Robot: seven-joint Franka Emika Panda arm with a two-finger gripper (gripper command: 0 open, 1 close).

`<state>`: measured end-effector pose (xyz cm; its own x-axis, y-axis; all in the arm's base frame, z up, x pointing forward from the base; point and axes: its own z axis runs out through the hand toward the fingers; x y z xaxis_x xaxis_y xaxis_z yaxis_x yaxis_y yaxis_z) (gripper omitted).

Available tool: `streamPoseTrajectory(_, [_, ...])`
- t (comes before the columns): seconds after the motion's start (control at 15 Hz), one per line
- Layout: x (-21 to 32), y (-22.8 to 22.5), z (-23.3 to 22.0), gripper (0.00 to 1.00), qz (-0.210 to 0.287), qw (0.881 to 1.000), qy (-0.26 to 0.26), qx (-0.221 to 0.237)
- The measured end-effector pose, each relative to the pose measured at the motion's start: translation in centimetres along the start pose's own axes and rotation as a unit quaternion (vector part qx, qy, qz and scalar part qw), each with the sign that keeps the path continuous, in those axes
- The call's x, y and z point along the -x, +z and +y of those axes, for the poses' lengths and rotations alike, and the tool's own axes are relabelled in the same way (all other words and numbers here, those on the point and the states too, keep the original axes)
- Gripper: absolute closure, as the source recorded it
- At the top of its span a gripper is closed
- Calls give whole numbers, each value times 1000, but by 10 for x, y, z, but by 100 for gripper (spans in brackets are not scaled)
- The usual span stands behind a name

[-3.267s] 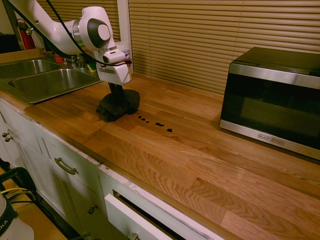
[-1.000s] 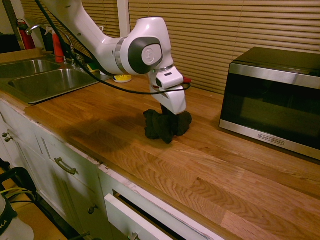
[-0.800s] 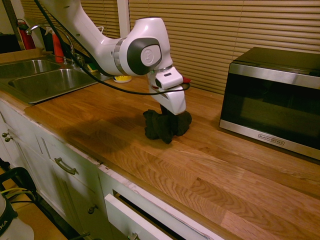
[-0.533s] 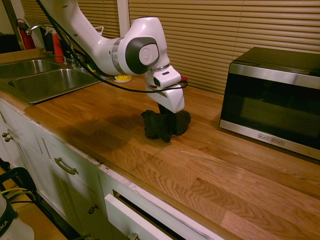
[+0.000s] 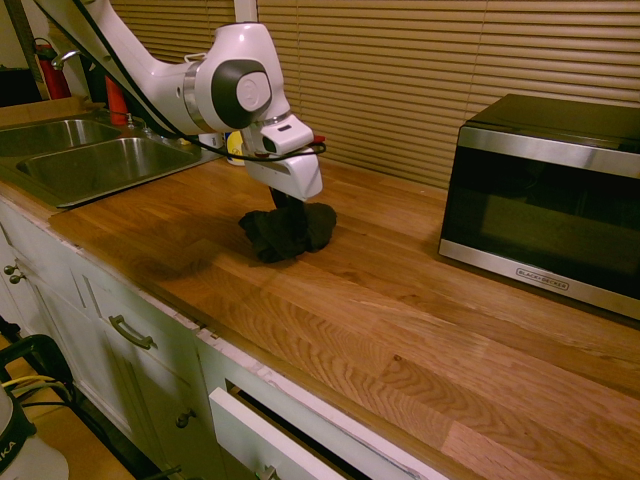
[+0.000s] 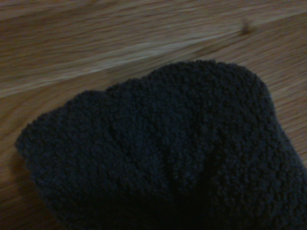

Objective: Clear the spill

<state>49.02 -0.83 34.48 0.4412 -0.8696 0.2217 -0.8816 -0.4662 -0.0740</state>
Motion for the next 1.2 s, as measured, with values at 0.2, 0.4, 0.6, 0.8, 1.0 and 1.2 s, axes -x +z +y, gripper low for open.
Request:
streamPoseTrajectory(0.2, [31, -12, -18, 100, -1, 1000, -21, -9])
streamPoseTrajectory(0.4, [70, -25, -40, 100, -4, 999, -44, -17])
streamPoseTrajectory(0.6, [103, -29, -61, 100, -8, 998, -60, -21])
streamPoseTrajectory(0.8, [127, -31, -80, 100, -9, 997, -76, -23])
streamPoseTrajectory(1.0, [156, -37, -104, 100, -8, 995, -100, -27])
streamPoseTrajectory(1.2, [191, -43, -124, 100, -8, 992, -120, -33])
